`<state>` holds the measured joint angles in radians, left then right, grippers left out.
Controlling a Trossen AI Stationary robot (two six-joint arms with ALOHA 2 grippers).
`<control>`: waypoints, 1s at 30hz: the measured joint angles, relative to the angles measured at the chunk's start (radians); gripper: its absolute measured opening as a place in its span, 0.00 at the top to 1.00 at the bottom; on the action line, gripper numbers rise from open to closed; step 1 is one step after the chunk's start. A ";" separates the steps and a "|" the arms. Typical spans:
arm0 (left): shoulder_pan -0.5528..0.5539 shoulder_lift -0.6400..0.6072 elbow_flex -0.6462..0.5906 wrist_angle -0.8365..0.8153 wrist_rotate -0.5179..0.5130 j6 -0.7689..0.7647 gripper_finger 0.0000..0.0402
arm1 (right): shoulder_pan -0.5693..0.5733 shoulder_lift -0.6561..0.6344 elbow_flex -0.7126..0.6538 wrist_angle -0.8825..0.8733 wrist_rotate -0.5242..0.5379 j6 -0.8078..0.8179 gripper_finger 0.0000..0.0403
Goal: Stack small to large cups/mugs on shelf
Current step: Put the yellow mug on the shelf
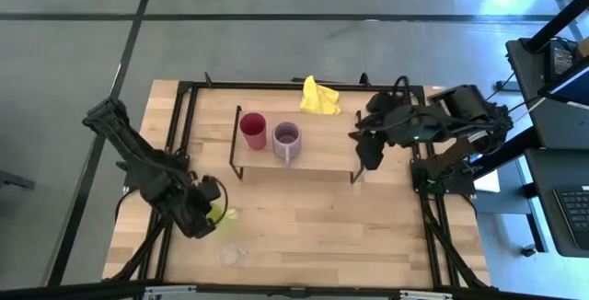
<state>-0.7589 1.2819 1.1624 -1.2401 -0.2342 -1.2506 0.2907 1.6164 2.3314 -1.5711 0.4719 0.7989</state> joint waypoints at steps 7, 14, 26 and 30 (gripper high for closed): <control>0.196 0.047 0.385 -0.082 -0.118 0.346 0.99 | 0.049 -0.078 -0.009 0.004 0.170 0.059 0.64; 0.426 0.201 0.664 0.093 -0.059 0.800 0.99 | 0.054 -0.226 -0.302 0.000 0.194 0.179 0.64; 0.756 0.572 1.011 0.110 0.090 1.262 0.99 | 0.154 -0.479 -0.805 0.134 0.109 0.543 0.64; 0.818 0.669 1.038 0.109 0.128 1.389 0.99 | 0.209 -0.516 -0.884 0.226 0.121 0.602 0.64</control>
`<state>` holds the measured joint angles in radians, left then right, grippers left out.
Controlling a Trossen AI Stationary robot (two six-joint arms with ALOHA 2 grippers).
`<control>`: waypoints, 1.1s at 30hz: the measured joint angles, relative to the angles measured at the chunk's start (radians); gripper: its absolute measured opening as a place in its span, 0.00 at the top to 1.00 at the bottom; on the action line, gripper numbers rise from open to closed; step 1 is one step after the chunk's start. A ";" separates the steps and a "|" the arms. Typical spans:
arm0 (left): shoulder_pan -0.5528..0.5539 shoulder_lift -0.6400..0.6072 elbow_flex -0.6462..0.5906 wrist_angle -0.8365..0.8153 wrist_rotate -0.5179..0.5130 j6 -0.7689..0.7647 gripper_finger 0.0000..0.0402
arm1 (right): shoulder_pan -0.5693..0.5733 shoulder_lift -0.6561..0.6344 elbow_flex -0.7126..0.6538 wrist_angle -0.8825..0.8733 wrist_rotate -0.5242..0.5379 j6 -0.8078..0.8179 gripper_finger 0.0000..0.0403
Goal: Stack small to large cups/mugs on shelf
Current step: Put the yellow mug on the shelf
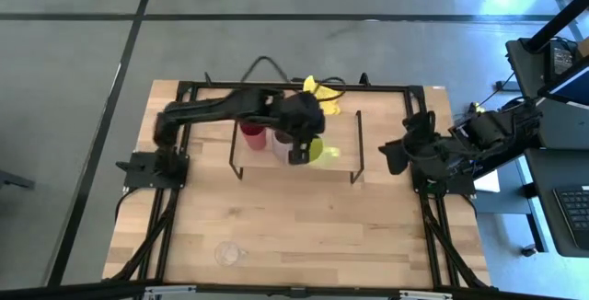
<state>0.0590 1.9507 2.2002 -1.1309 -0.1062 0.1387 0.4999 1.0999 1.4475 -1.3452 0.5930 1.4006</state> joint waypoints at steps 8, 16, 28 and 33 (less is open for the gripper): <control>0.072 0.115 0.085 0.059 -0.004 0.161 0.99 | 0.036 -0.005 -0.101 0.175 0.073 0.013 0.64; 0.095 0.174 0.095 0.036 0.082 0.284 0.99 | 0.036 -0.003 -0.176 0.264 0.095 0.011 0.64; 0.094 0.181 0.095 0.051 0.048 0.631 0.99 | 0.023 -0.003 -0.349 0.519 0.135 0.016 0.64; 0.093 0.181 0.095 0.050 0.041 0.715 0.99 | 0.005 -0.003 -0.449 0.689 0.121 0.012 0.64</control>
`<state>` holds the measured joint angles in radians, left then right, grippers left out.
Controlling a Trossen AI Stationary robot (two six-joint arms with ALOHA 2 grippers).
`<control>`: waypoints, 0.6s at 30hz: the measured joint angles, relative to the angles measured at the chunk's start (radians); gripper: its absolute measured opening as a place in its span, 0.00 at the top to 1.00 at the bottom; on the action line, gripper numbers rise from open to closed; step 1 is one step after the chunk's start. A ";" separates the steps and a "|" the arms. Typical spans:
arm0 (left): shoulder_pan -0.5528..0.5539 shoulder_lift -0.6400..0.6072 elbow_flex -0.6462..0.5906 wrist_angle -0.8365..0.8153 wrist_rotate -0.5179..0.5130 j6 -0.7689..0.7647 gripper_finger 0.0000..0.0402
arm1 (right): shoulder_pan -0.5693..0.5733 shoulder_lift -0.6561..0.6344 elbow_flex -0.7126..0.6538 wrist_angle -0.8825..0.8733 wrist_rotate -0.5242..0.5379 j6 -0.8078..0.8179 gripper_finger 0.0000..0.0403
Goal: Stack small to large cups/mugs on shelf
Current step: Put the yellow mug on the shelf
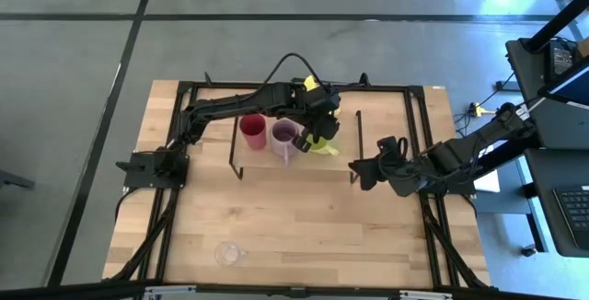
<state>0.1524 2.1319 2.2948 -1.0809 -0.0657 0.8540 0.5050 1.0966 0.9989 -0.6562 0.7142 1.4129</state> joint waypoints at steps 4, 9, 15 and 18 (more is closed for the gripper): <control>-0.003 0.000 0.000 0.000 -0.004 0.003 0.99 | -0.018 0.000 -0.021 0.025 0.027 -0.001 0.64; -0.021 0.000 0.000 0.021 0.006 -0.036 0.98 | -0.053 0.000 -0.022 0.027 0.027 -0.036 0.64; -0.030 0.000 0.000 0.051 0.007 -0.092 0.98 | -0.082 0.000 -0.022 0.032 0.027 -0.063 0.71; -0.029 0.000 0.000 0.051 0.001 -0.115 0.98 | -0.092 0.000 -0.022 0.032 0.027 -0.082 0.78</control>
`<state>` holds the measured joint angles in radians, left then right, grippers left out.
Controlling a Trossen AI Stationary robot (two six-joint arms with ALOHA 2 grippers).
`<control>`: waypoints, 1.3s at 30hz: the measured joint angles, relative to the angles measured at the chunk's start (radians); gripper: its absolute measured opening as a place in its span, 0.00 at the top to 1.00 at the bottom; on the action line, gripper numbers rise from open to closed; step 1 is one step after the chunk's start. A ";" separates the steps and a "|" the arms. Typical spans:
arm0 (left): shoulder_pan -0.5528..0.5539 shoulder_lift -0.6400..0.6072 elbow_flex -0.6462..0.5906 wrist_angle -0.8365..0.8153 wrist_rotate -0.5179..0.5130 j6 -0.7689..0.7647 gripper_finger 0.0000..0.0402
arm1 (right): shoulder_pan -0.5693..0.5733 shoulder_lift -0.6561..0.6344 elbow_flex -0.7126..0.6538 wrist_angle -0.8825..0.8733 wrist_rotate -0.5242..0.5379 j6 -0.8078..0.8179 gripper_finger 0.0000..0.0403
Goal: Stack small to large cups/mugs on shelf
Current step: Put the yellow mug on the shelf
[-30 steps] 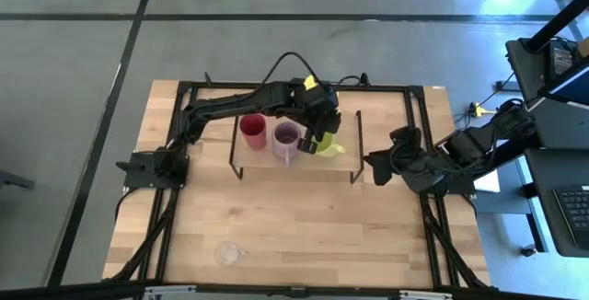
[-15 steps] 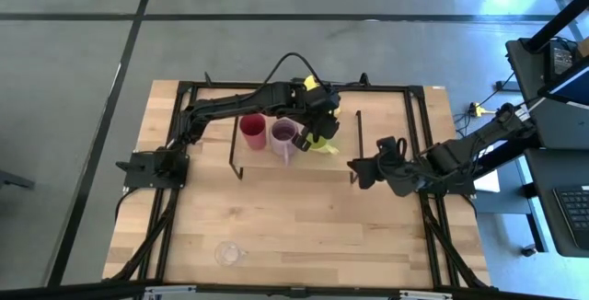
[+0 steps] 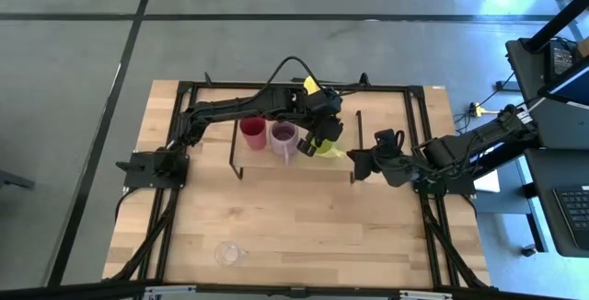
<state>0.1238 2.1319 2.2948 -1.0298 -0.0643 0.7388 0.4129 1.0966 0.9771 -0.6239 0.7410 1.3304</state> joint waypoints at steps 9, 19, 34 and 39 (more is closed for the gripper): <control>0.000 0.000 0.000 0.011 0.001 -0.052 0.98 | -0.005 0.000 0.000 -0.001 -0.007 -0.026 0.92; 0.000 0.000 -0.001 0.009 0.023 -0.079 0.98 | -0.024 0.022 0.000 -0.001 -0.020 -0.027 0.94; 0.007 0.000 -0.001 -0.047 -0.040 -0.154 0.85 | -0.037 0.030 0.000 0.003 -0.039 -0.038 0.92; 0.009 0.000 -0.001 -0.052 -0.038 -0.170 0.84 | -0.037 0.030 0.000 0.003 -0.038 -0.038 0.87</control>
<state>0.1330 2.1319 2.2936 -1.0817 -0.1025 0.5687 0.3756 1.1263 0.9771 -0.6205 0.7033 1.2926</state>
